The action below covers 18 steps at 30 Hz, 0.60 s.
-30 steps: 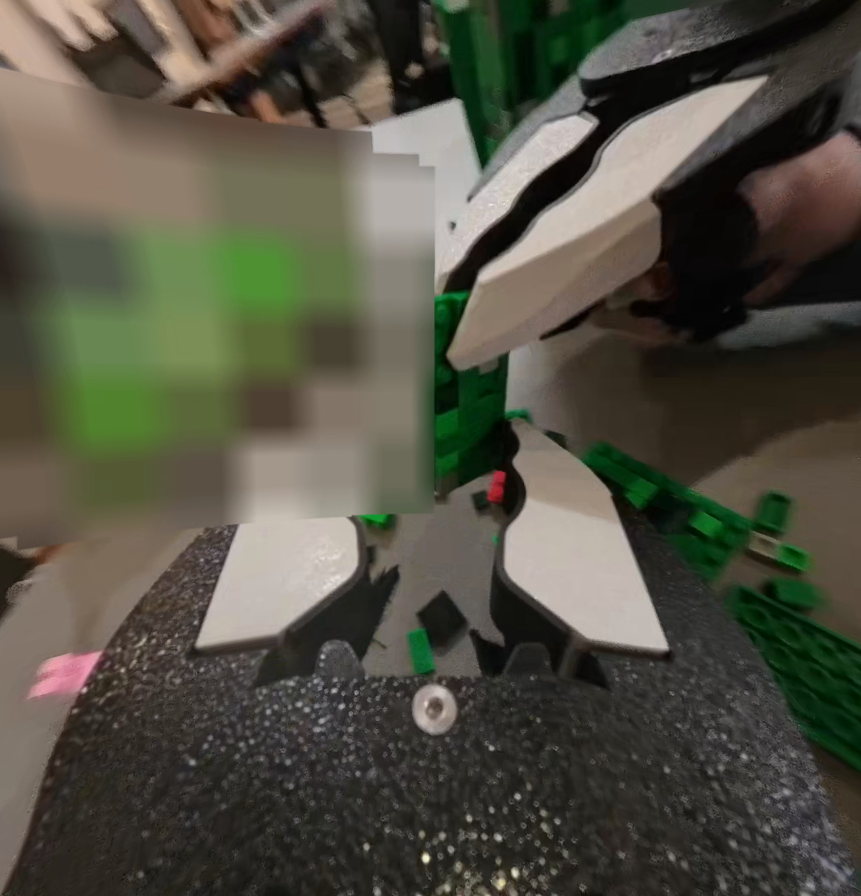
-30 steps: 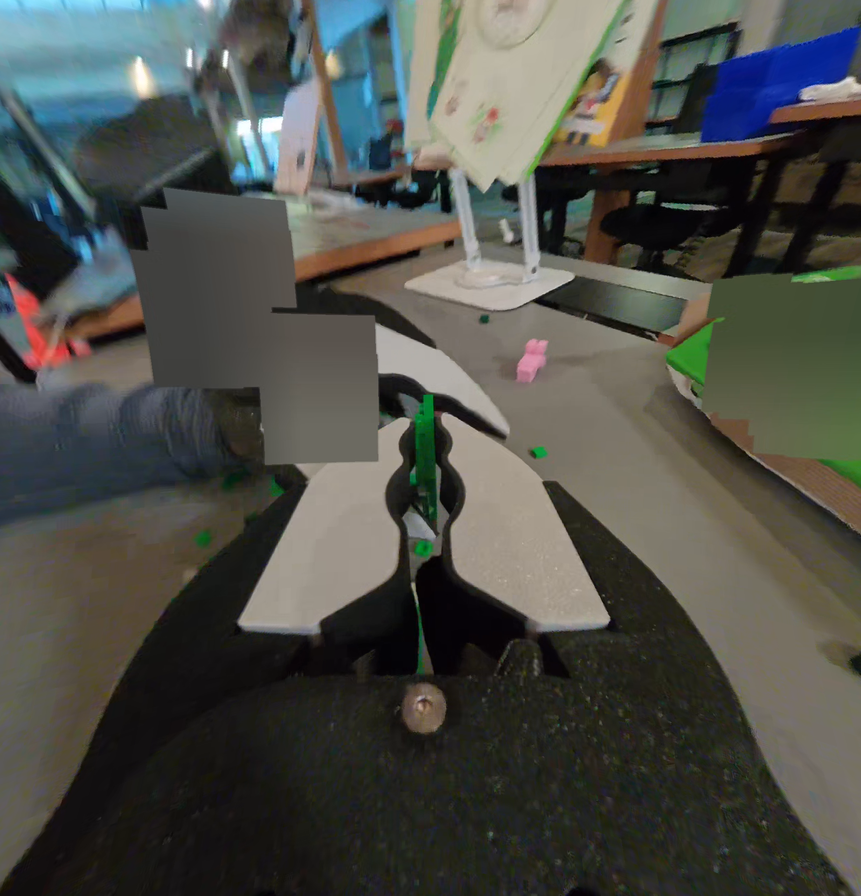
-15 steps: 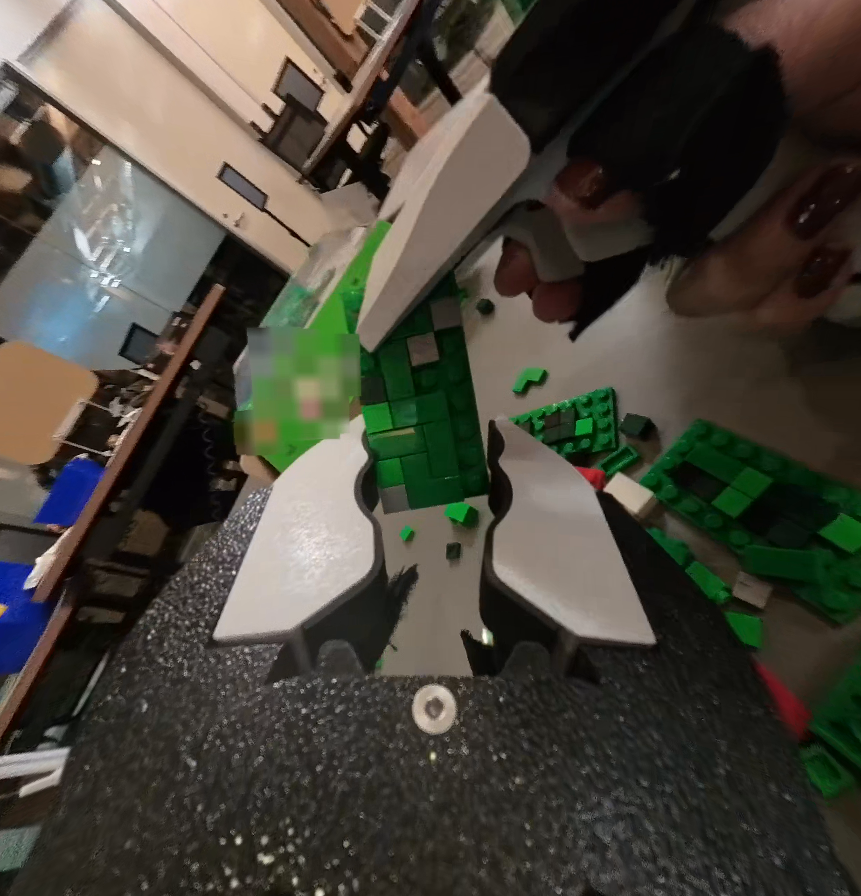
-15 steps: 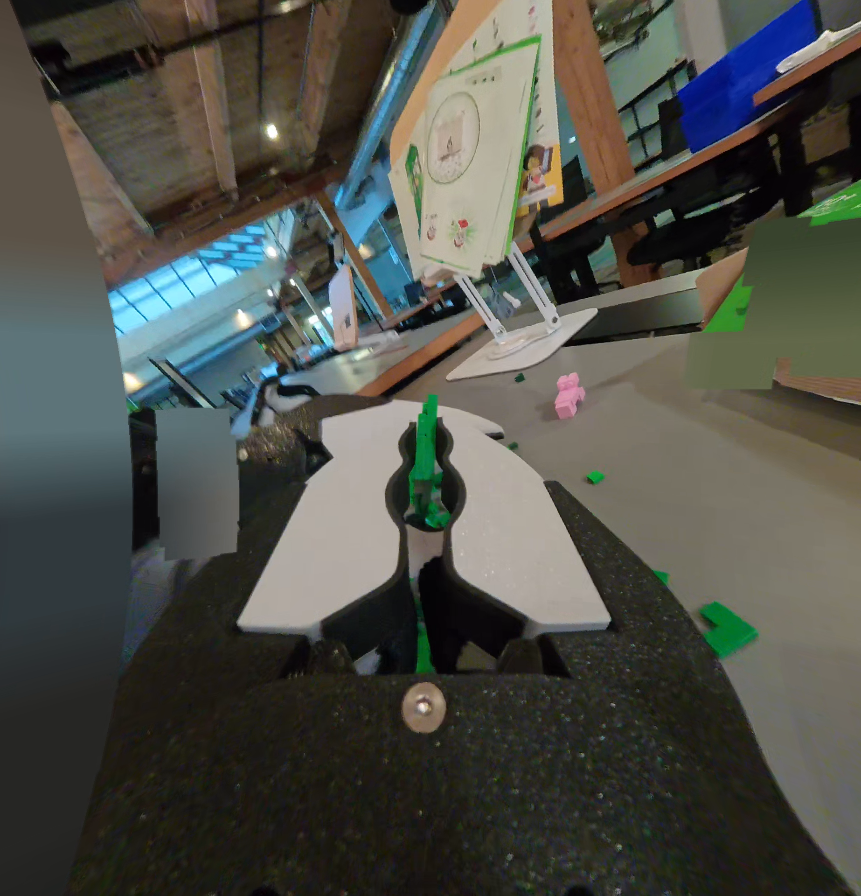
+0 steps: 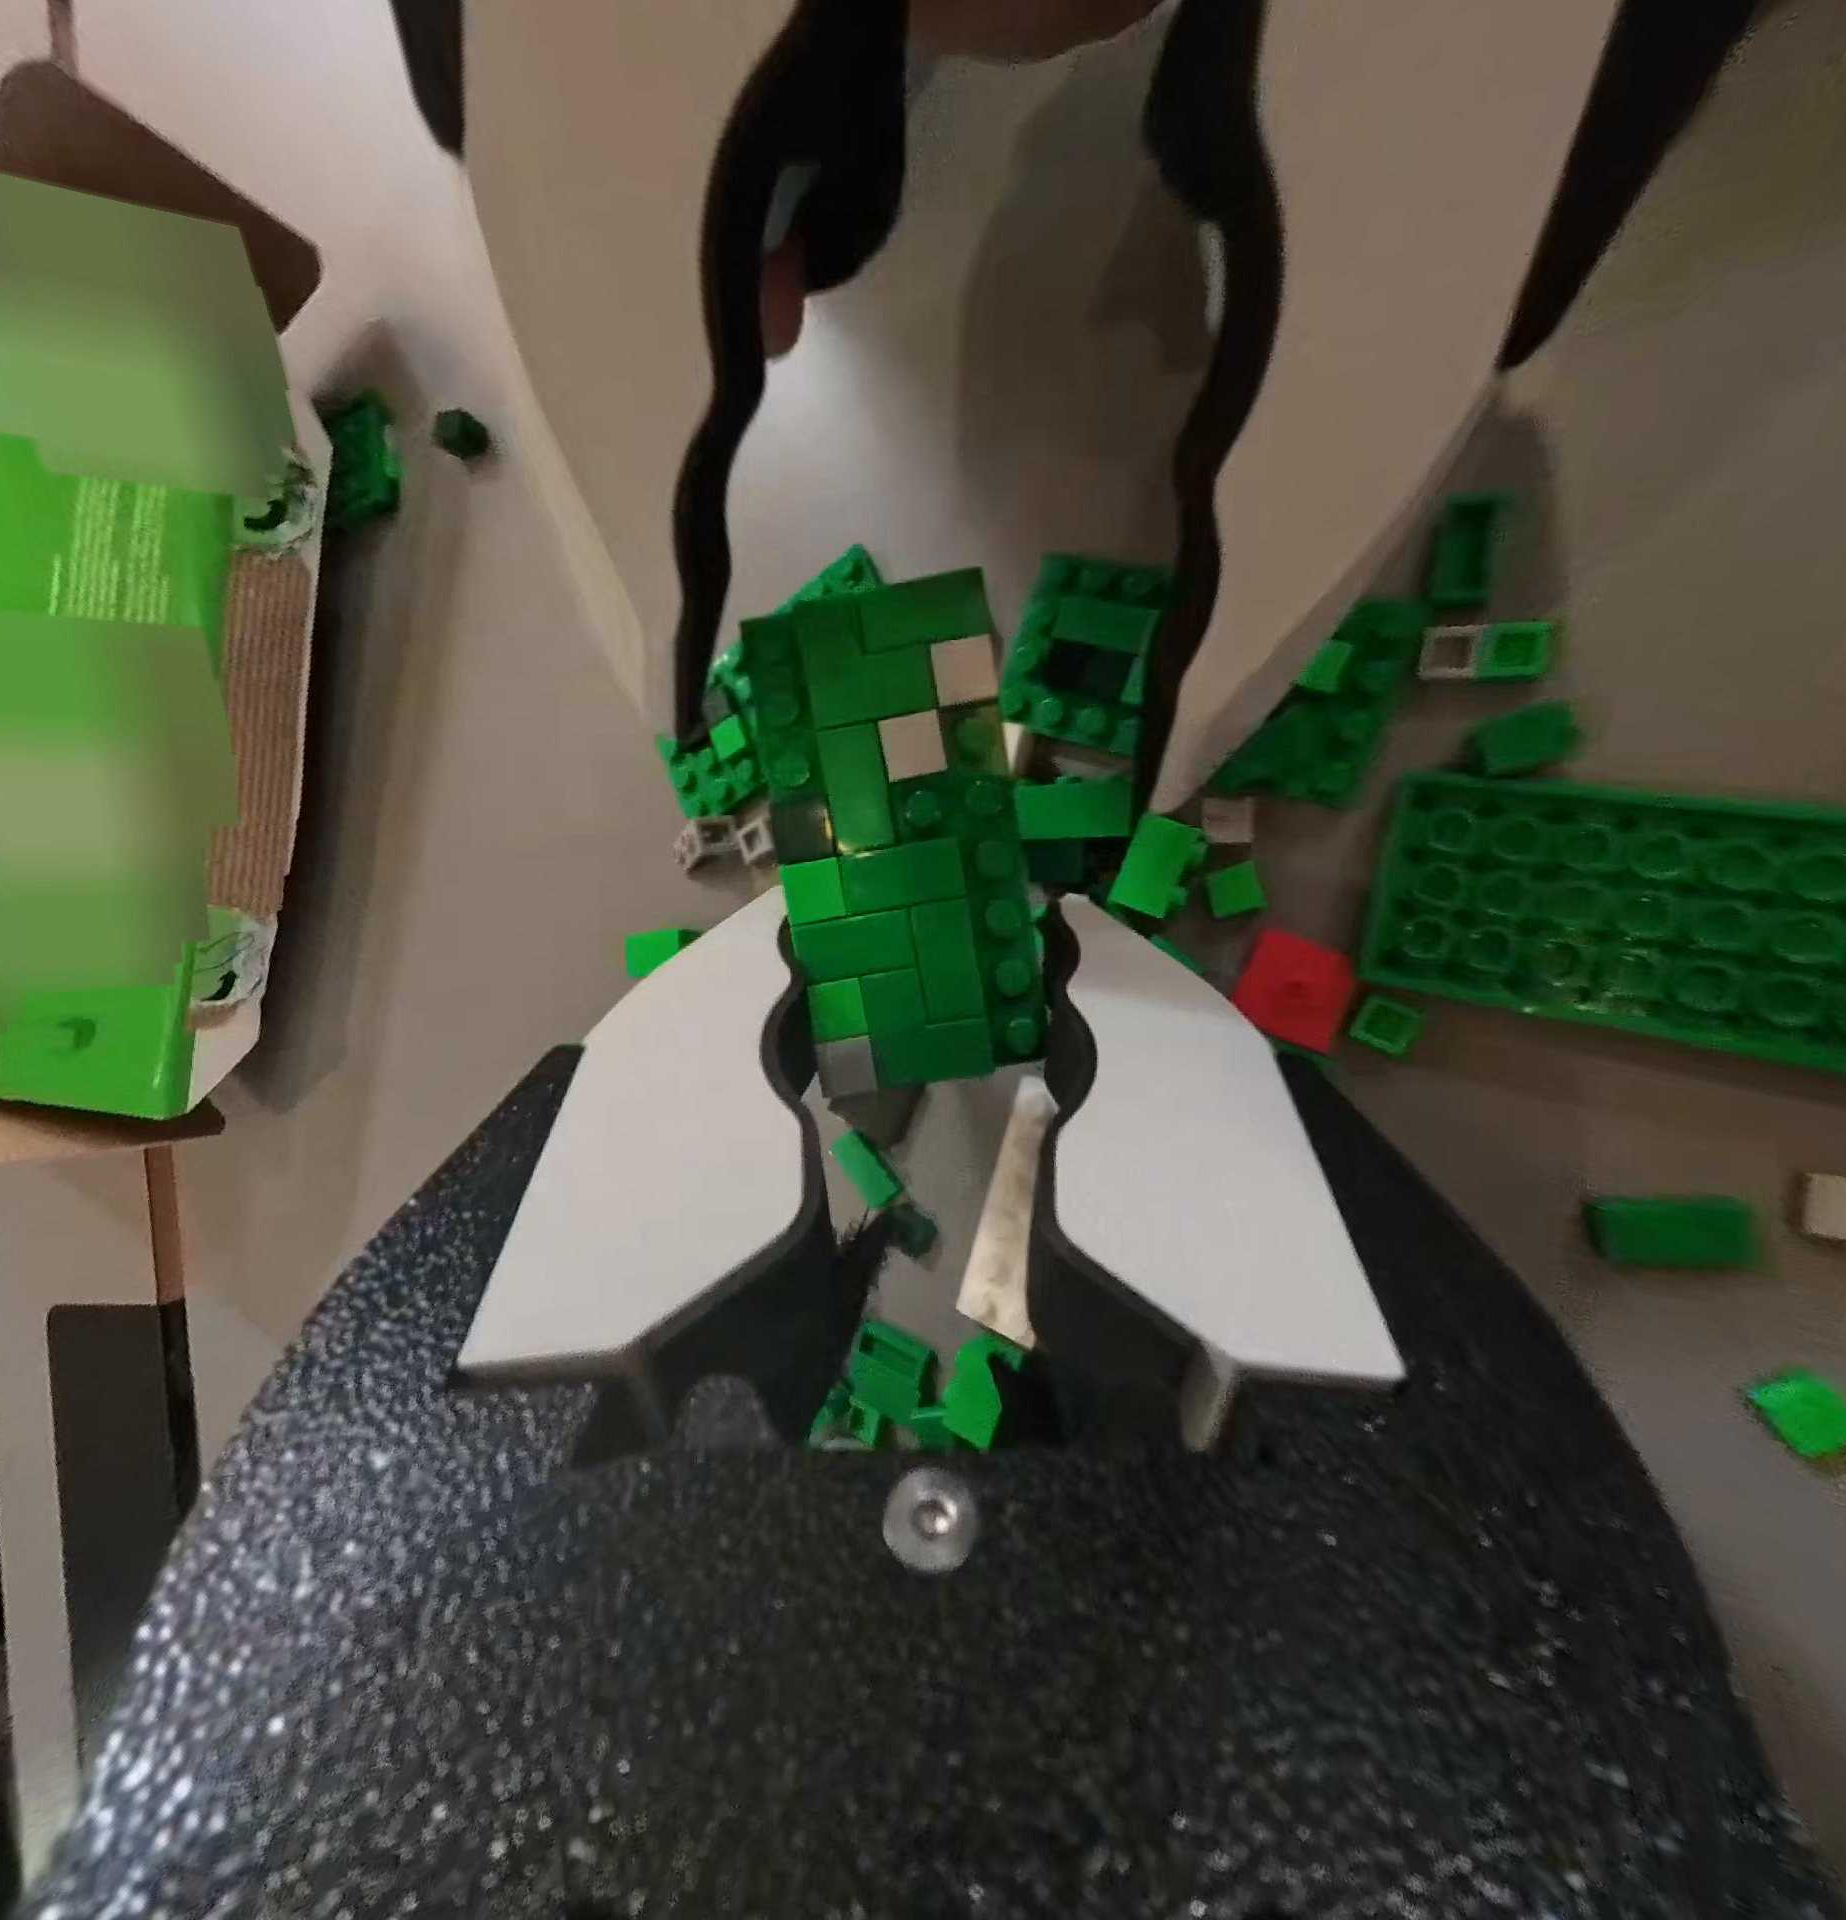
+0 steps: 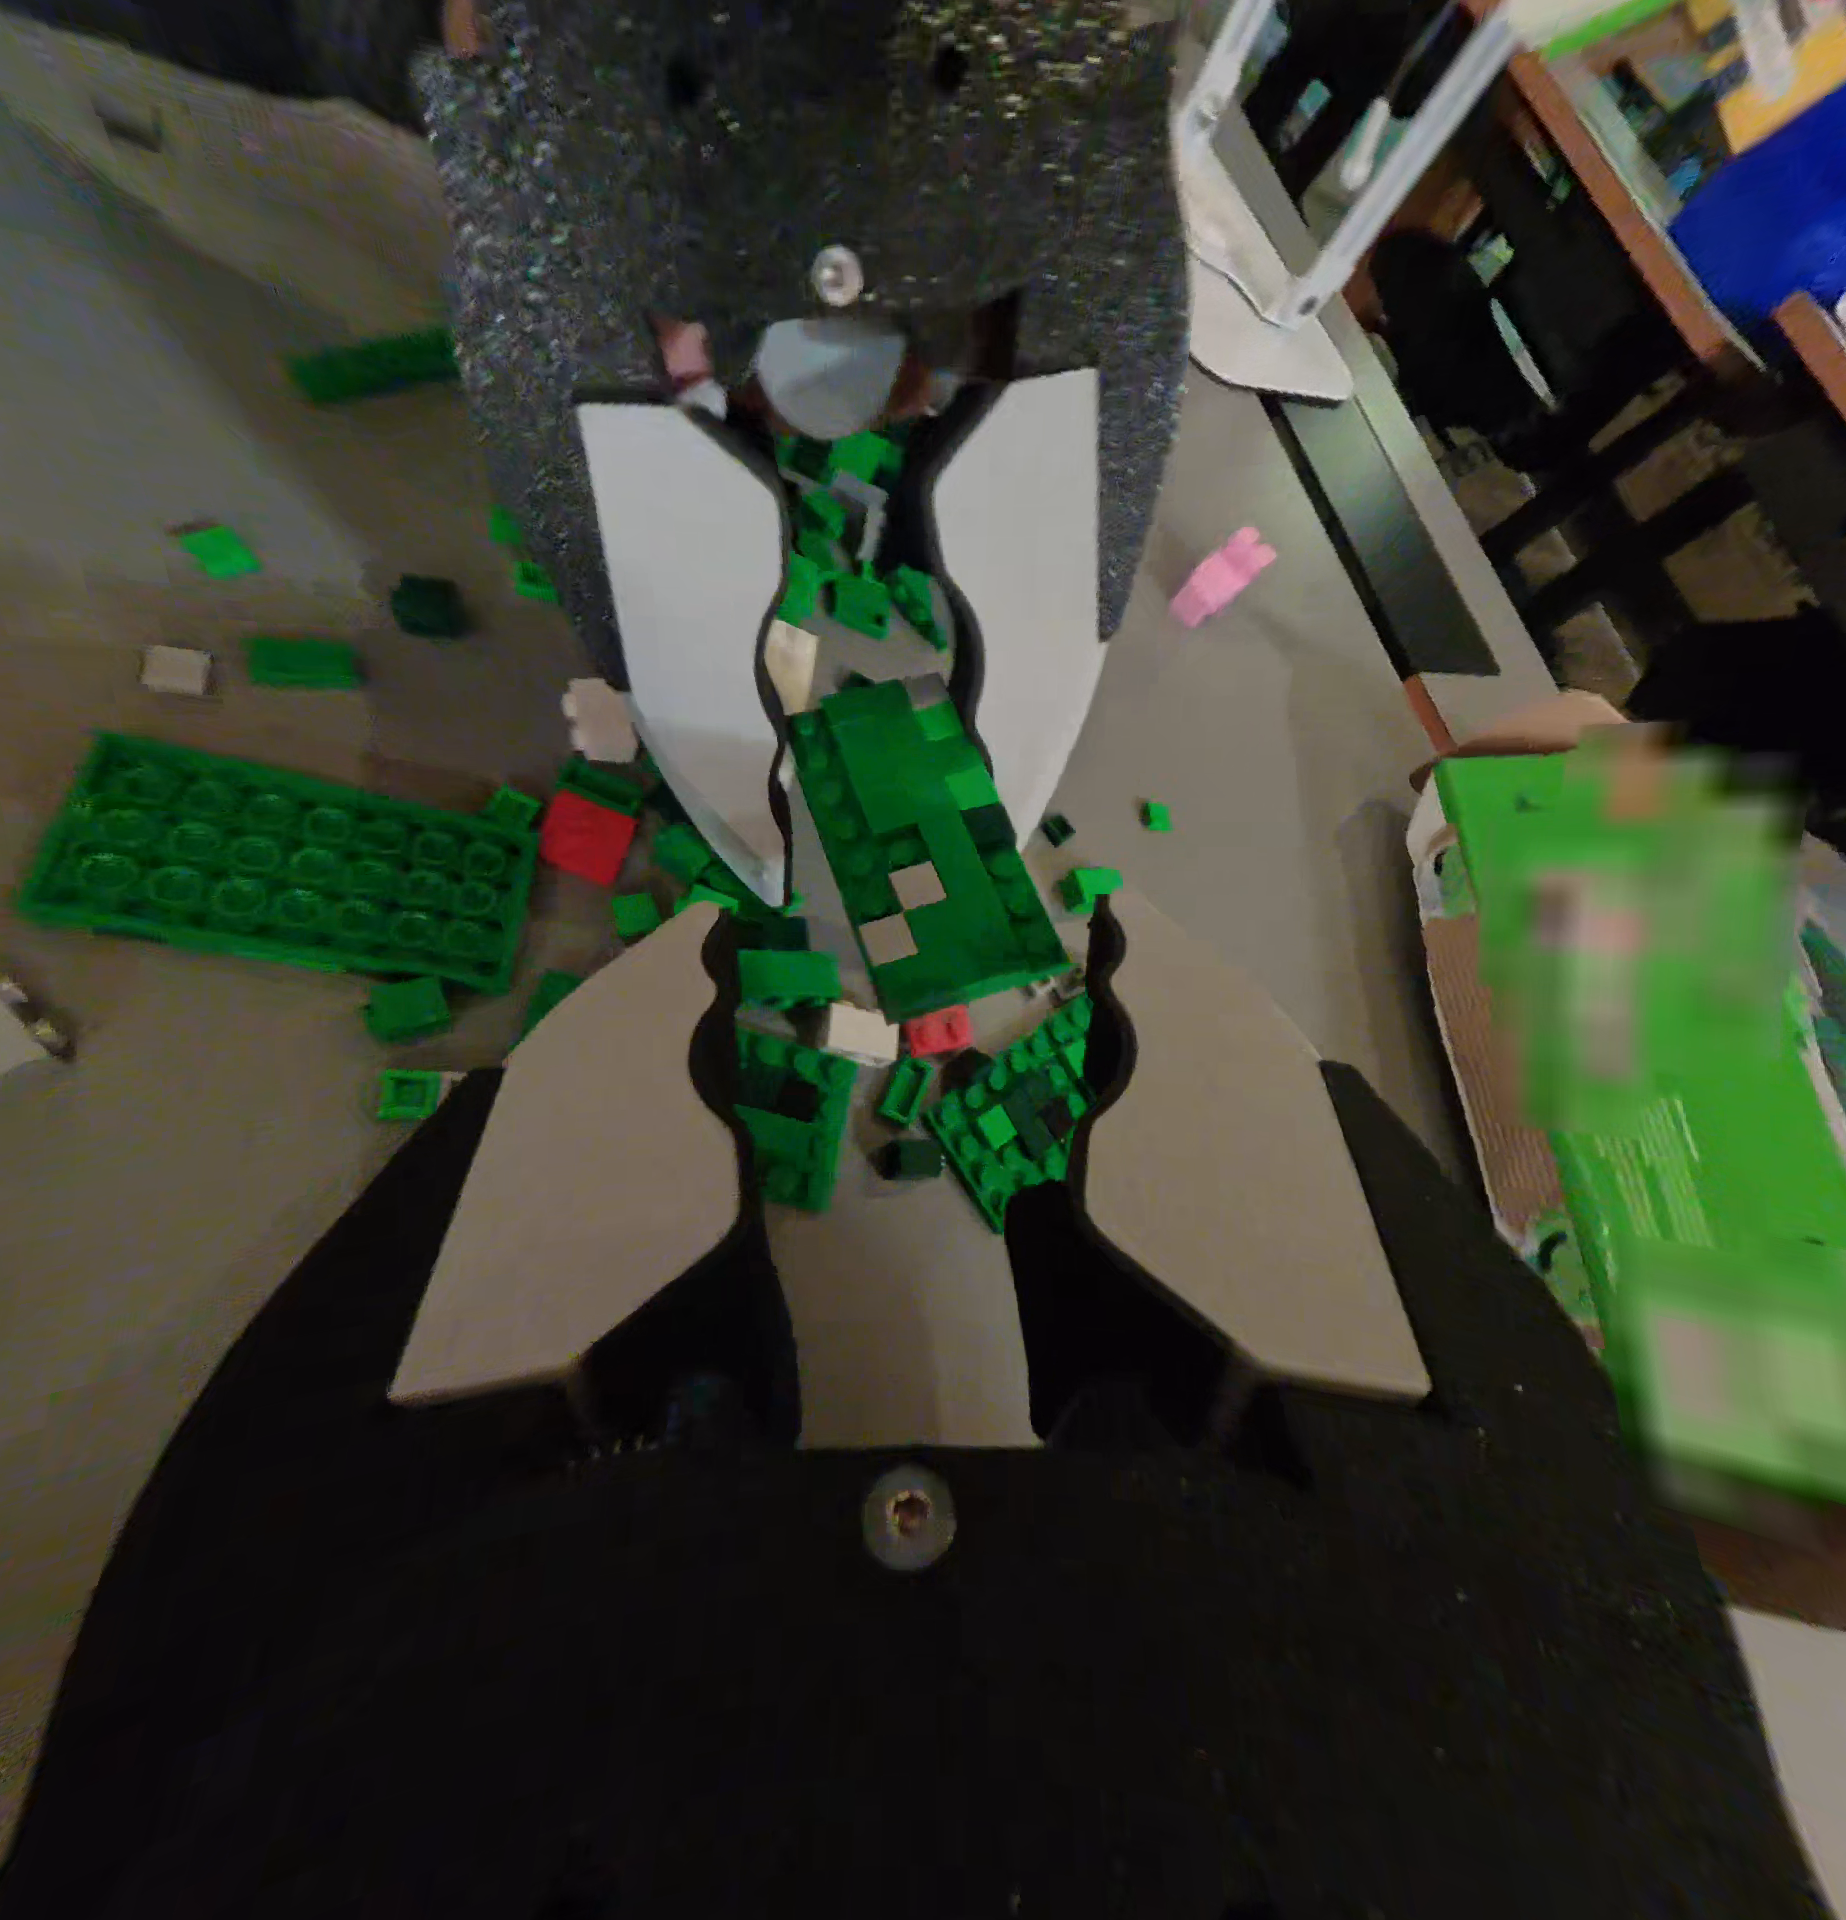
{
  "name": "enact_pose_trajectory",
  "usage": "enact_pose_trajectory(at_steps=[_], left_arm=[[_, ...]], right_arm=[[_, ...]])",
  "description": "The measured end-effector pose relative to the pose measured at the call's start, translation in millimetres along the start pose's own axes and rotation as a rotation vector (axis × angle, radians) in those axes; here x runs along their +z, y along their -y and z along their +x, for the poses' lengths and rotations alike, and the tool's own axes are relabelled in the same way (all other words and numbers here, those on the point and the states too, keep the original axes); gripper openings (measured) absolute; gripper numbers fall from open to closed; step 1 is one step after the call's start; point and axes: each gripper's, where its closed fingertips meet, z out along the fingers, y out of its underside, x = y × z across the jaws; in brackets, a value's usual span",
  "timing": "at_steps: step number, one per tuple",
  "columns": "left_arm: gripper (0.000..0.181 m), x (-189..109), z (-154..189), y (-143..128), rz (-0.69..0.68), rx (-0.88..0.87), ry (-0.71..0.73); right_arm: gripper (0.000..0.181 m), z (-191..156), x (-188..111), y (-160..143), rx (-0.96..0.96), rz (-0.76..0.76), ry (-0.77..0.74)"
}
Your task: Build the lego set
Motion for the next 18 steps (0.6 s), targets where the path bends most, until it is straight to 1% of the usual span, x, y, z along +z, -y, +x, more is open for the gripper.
enact_pose_trajectory(at_steps=[3,4,8,11,14,16,18], left_arm=[[0.042,-3.7,4.8,8.9,0.029,-0.005,-0.032],[0.042,-4.5,3.3,10.9,0.04,-0.022,-0.028],[0.041,-5.0,-7.9,12.8,0.076,-0.07,0.034],[0.041,-4.0,-11.2,12.6,0.097,-0.123,0.037],[0.041,-6.6,-12.7,17.8,0.17,-0.191,0.012],[0.041,-10.6,-15.1,23.1,0.239,-0.294,-0.028],[0.046,-14.2,-14.0,24.9,0.29,-0.399,-0.106]], right_arm=[[0.041,3.0,-2.4,5.4,-0.089,0.028,-0.063],[0.038,5.9,-3.6,6.1,-0.121,0.031,-0.092],[0.035,15.0,-4.9,6.9,-0.196,0.031,-0.183],[0.035,17.4,-4.5,8.6,-0.199,0.052,-0.21],[0.035,19.1,-6.0,11.3,-0.205,0.078,-0.227],[0.035,22.1,-8.5,14.7,-0.211,0.1,-0.253],[0.035,26.6,-12.7,18.4,-0.225,0.123,-0.294]])
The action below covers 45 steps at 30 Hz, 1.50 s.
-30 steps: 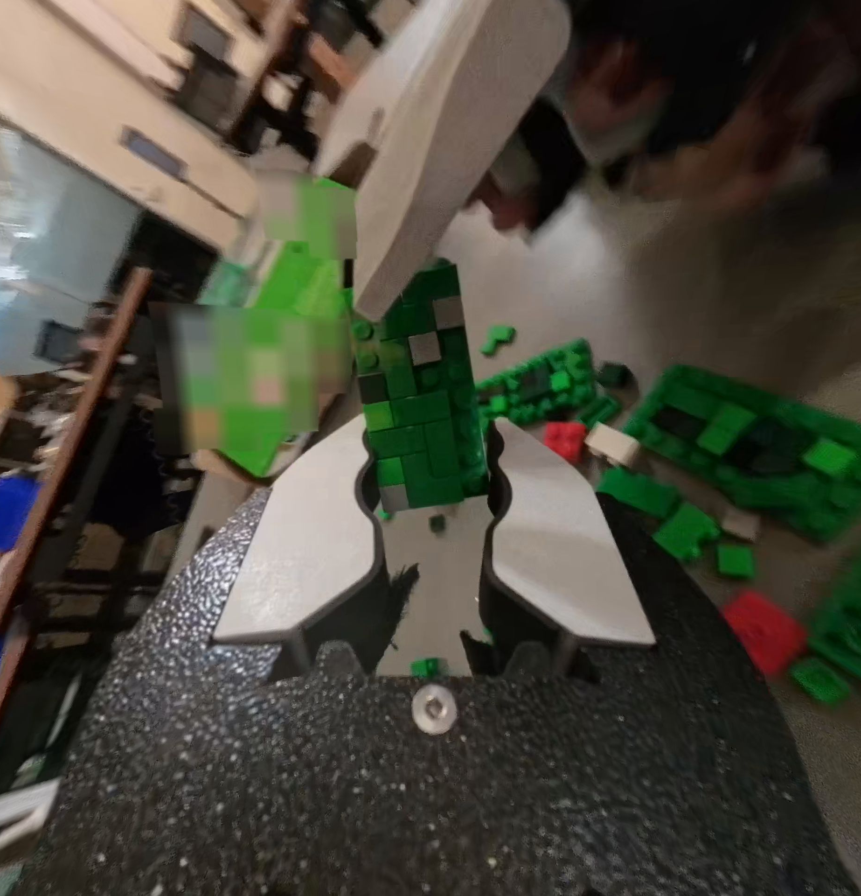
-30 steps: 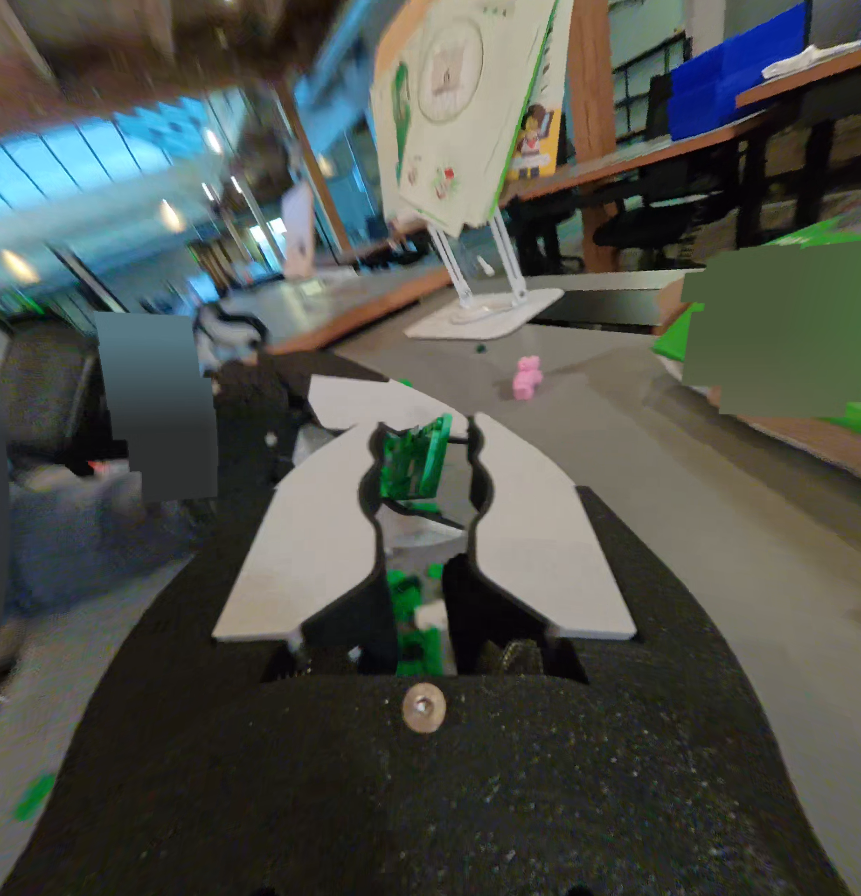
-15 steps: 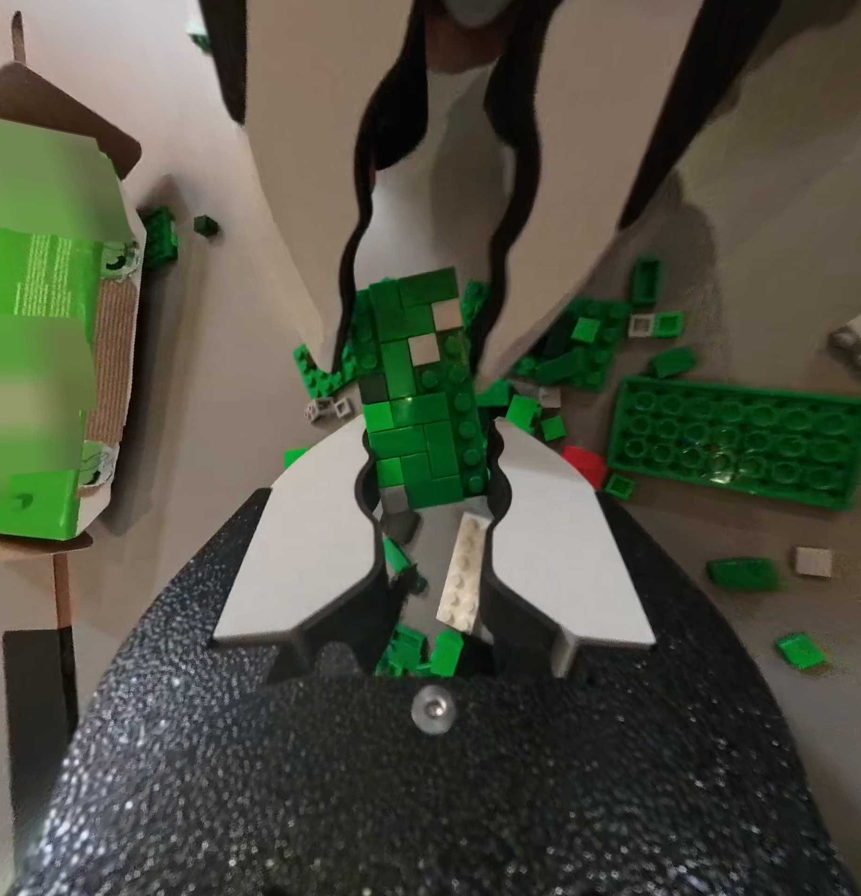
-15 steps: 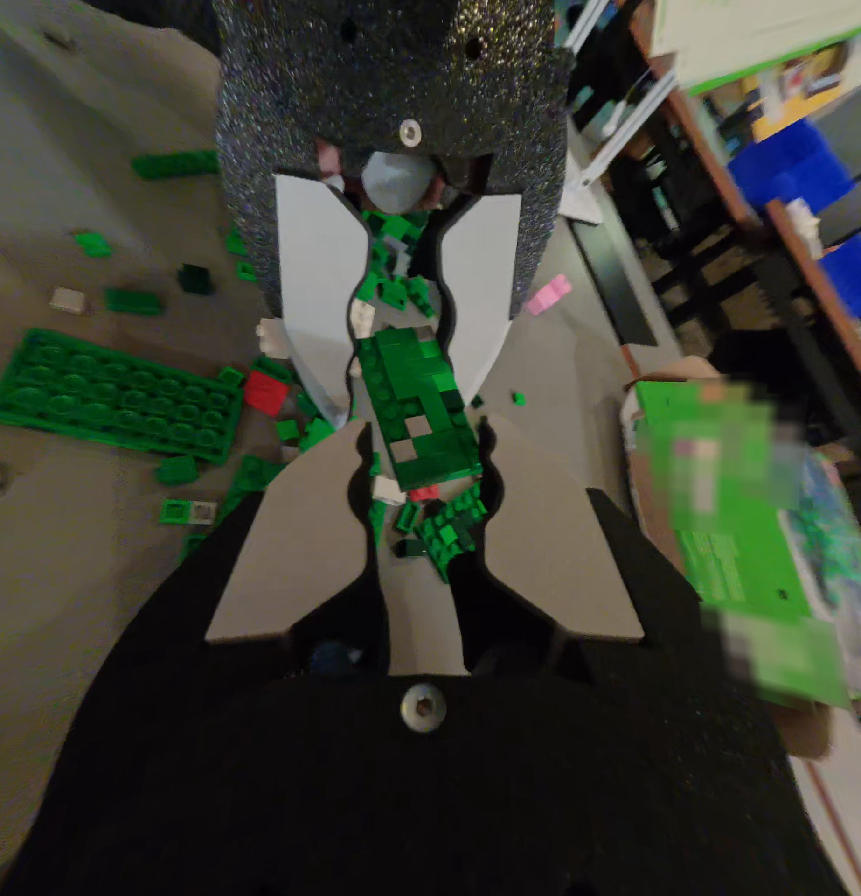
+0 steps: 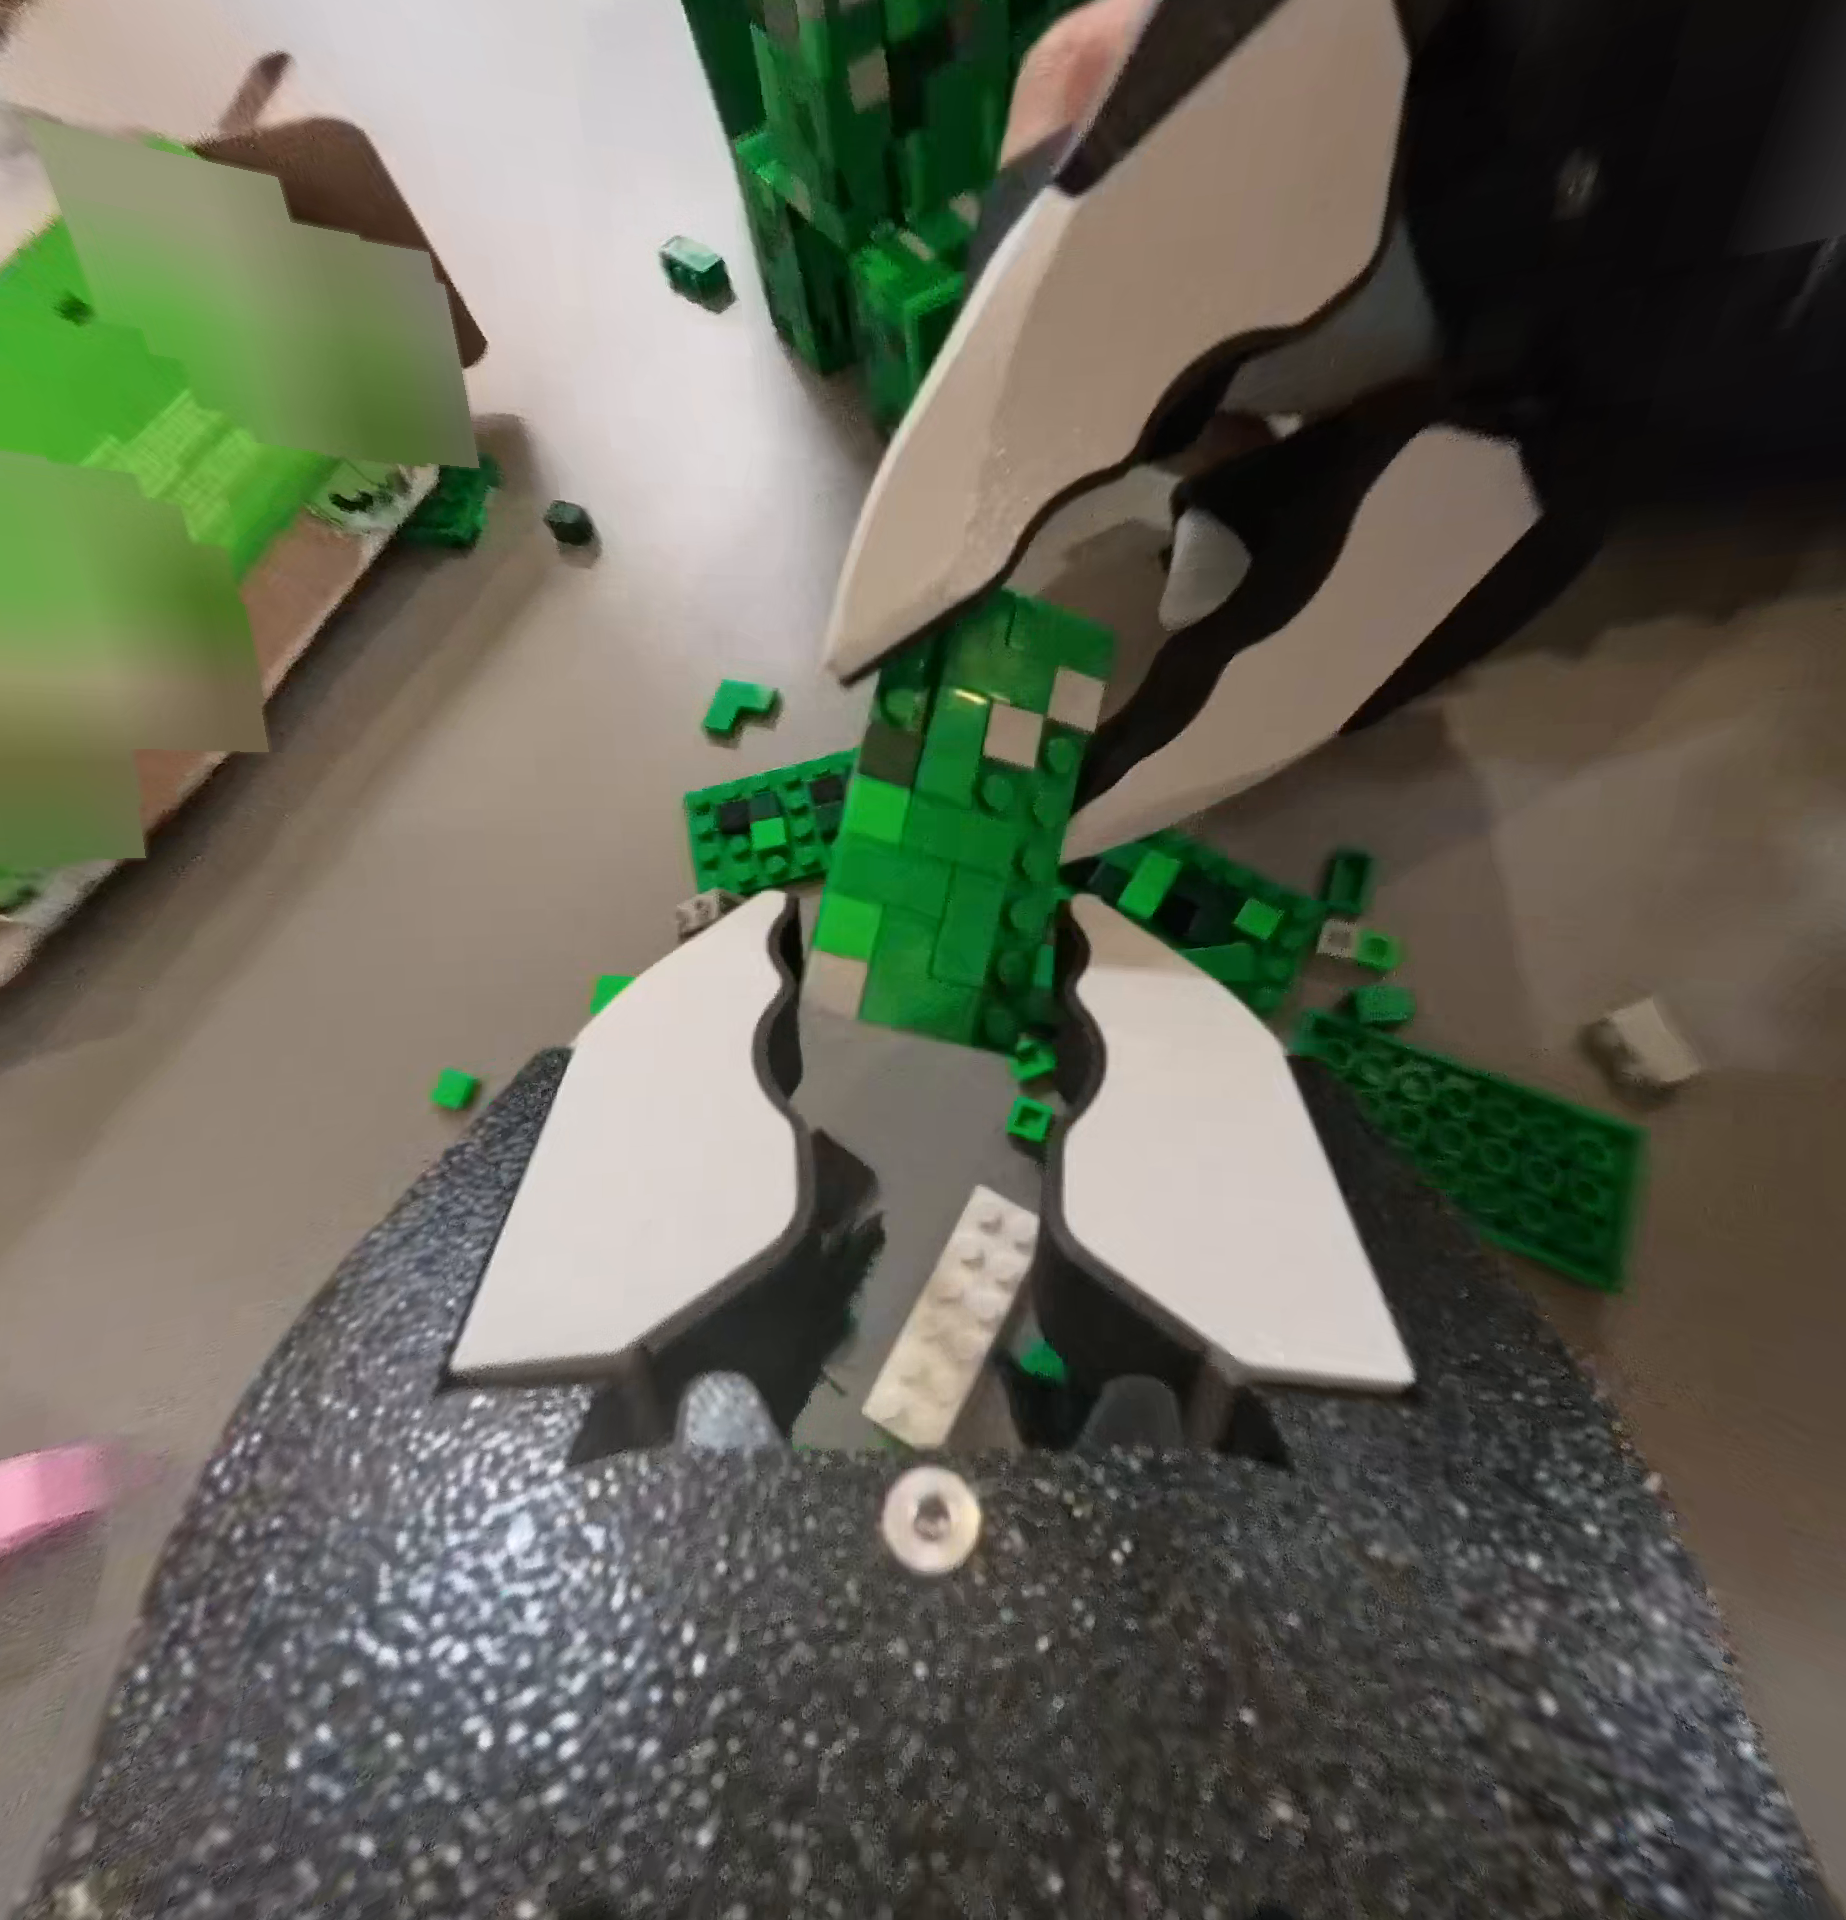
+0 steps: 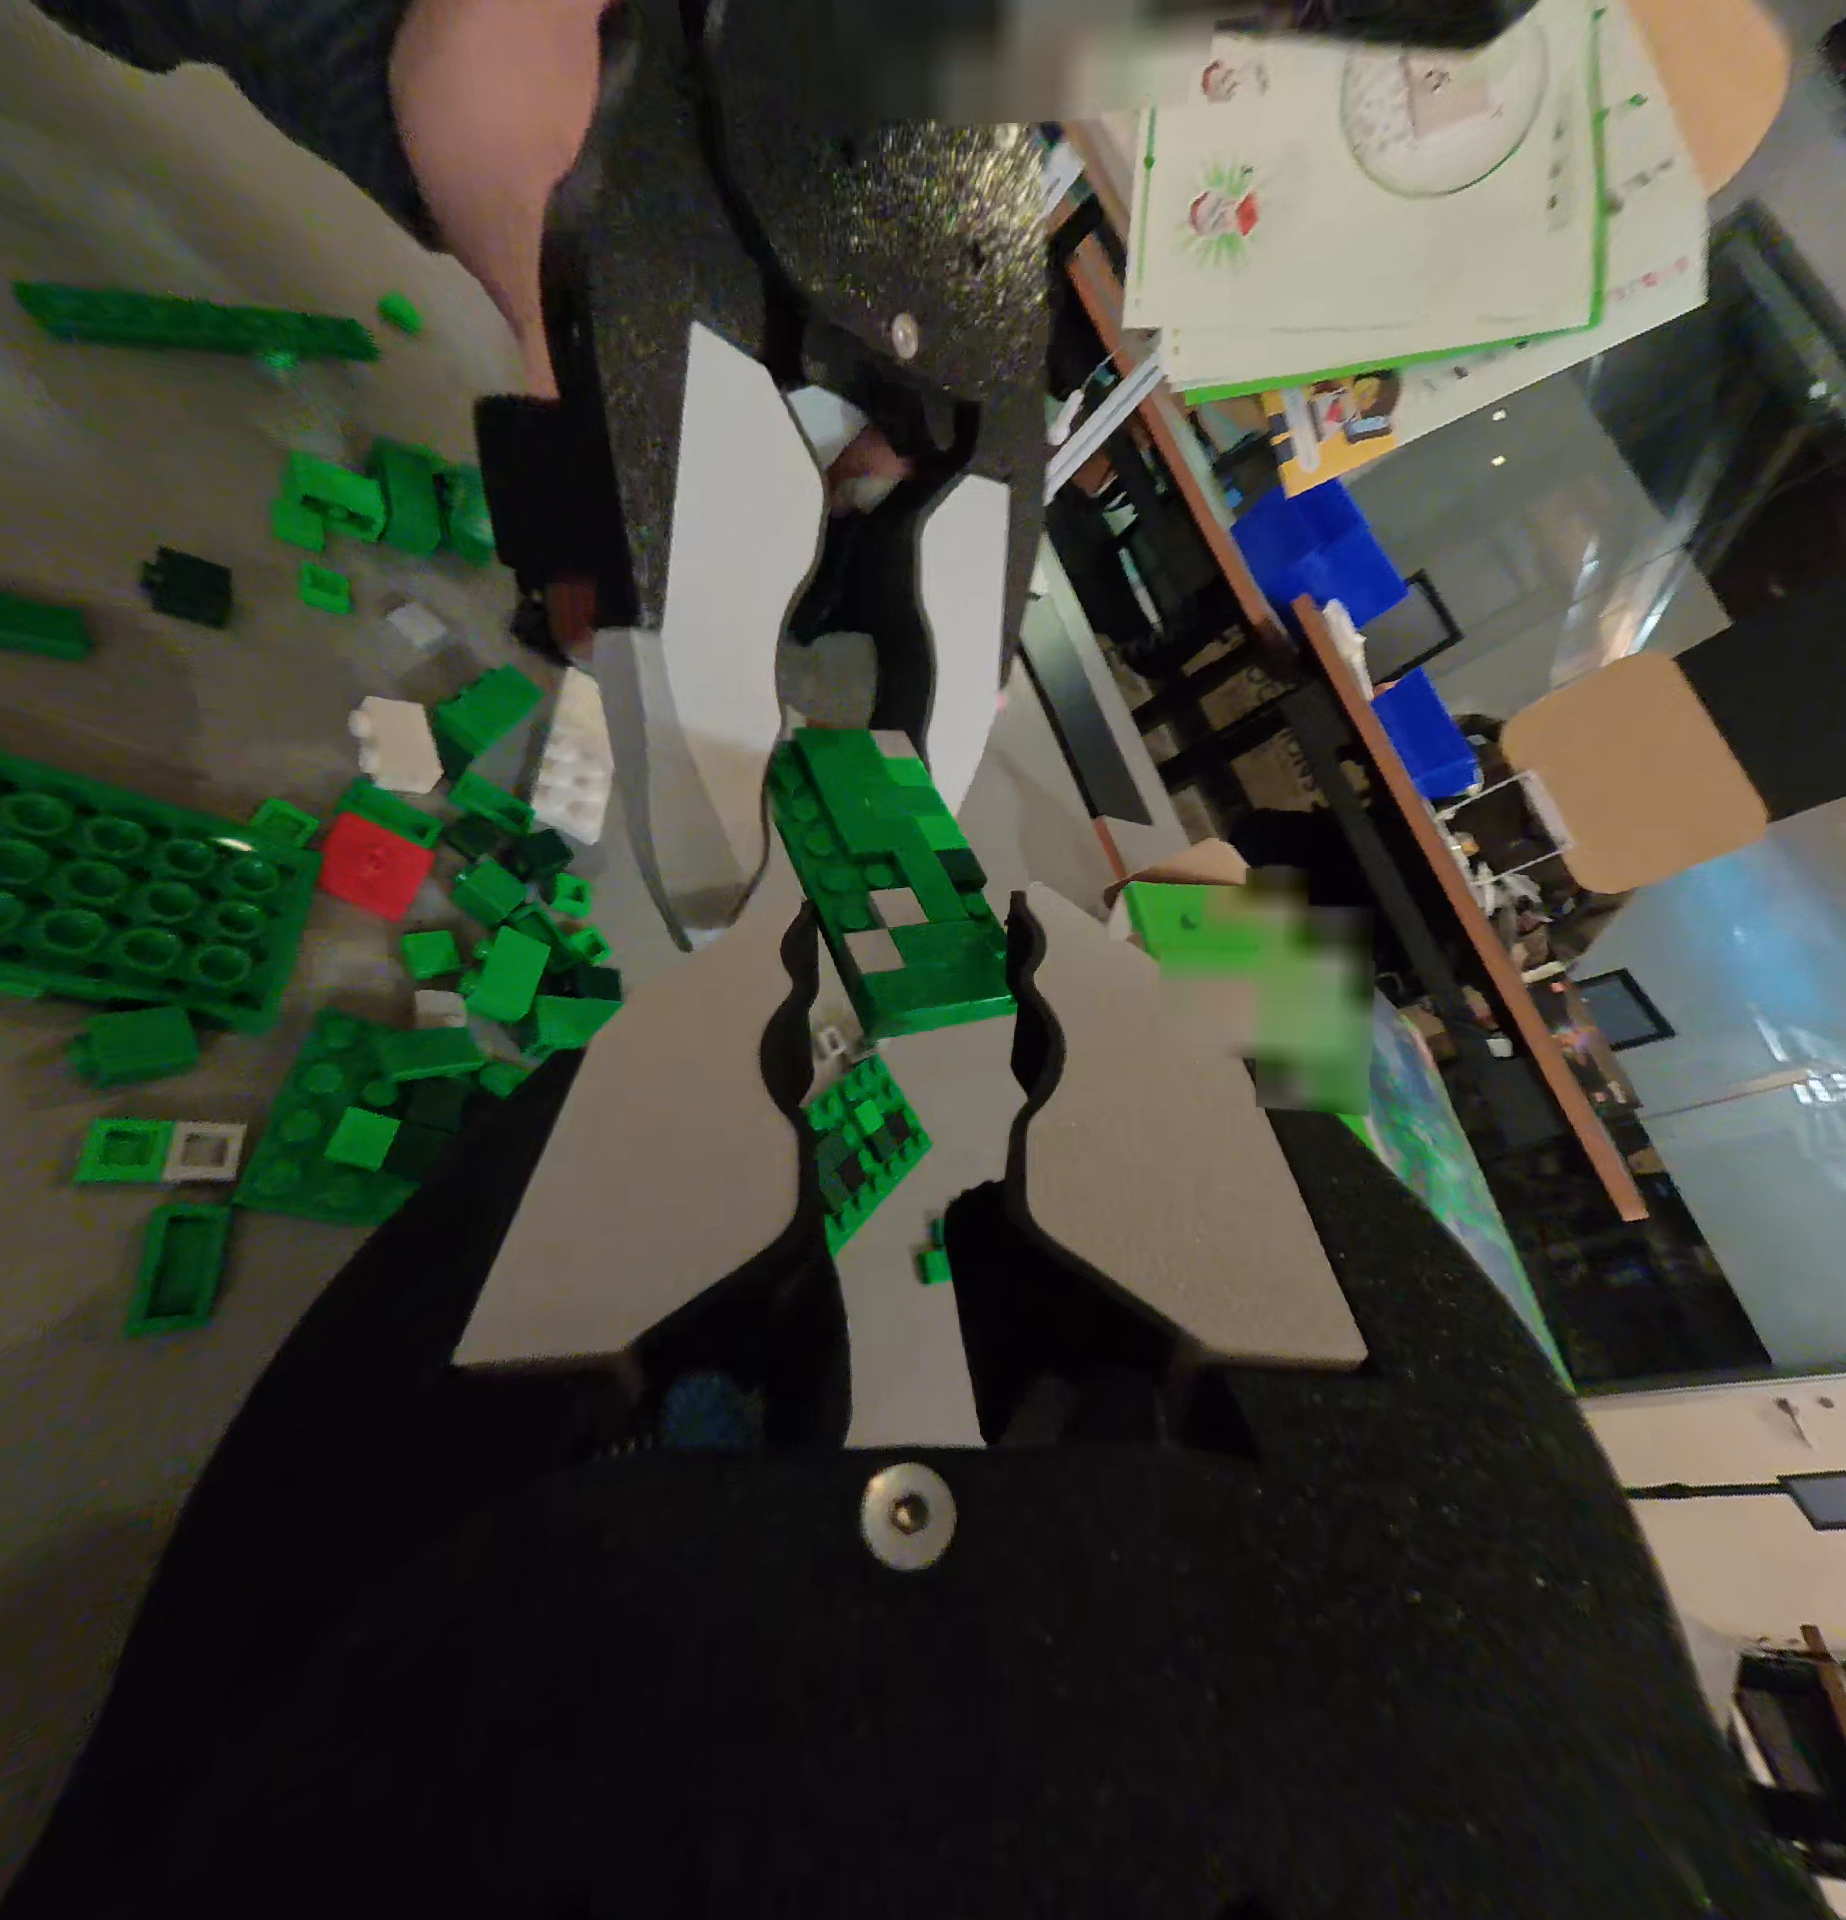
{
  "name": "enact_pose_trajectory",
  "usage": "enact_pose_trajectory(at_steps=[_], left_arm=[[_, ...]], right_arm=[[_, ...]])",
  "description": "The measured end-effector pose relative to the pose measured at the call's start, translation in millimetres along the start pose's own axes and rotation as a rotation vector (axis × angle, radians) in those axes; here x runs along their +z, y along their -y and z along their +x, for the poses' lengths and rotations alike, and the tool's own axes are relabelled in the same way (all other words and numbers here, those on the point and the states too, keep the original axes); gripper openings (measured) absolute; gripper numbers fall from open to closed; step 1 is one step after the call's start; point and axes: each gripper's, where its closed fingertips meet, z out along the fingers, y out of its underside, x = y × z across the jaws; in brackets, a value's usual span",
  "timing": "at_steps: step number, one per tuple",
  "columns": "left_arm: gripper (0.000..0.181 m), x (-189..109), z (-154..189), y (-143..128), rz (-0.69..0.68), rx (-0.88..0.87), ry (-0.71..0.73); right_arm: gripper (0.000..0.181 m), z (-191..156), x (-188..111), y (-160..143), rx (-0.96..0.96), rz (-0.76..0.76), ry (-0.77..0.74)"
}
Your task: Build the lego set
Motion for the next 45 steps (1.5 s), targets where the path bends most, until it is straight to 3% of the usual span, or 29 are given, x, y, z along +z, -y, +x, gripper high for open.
enact_pose_trajectory(at_steps=[4,8,10,14,17,21,24,31,45], left_arm=[[0.049,-8.2,9.4,17.2,0.182,-0.262,-0.212],[0.014,-21.8,12.6,41.8,0.411,-0.485,-0.418],[0.011,-22.4,12.5,42.8,0.434,-0.539,-0.461],[0.005,-12.1,4.4,29.0,0.32,-0.578,-0.369],[0.005,-10.5,4.2,24.6,0.257,-0.611,-0.349],[0.005,-2.6,7.9,19.0,0.164,-0.63,-0.313],[0.006,0.8,6.0,17.2,0.136,-0.613,-0.26],[0.007,1.6,7.6,20.7,0.072,-0.409,-0.137],[0.006,6.6,4.9,8.9,-0.016,-0.329,-0.067]], right_arm=[[0.035,9.3,-4.8,4.8,-0.016,0.045,-0.059],[0.034,13.1,-6.6,7.0,-0.05,0.062,-0.098],[0.034,13.8,-6.5,7.0,-0.063,0.062,-0.11],[0.035,7.2,-0.3,-7.5,-0.115,-0.04,-0.088],[0.054,0.0,7.0,-25.3,-0.107,-0.163,-0.034],[0.037,-3.5,8.8,-27.4,-0.171,-0.206,-0.025],[0.037,-3.8,9.7,-33.9,-0.179,-0.277,-0.005],[0.037,-0.1,3.5,-32.8,-0.213,-0.288,0.011],[0.037,-10.0,4.3,-38.7,-0.201,-0.304,0.071]])
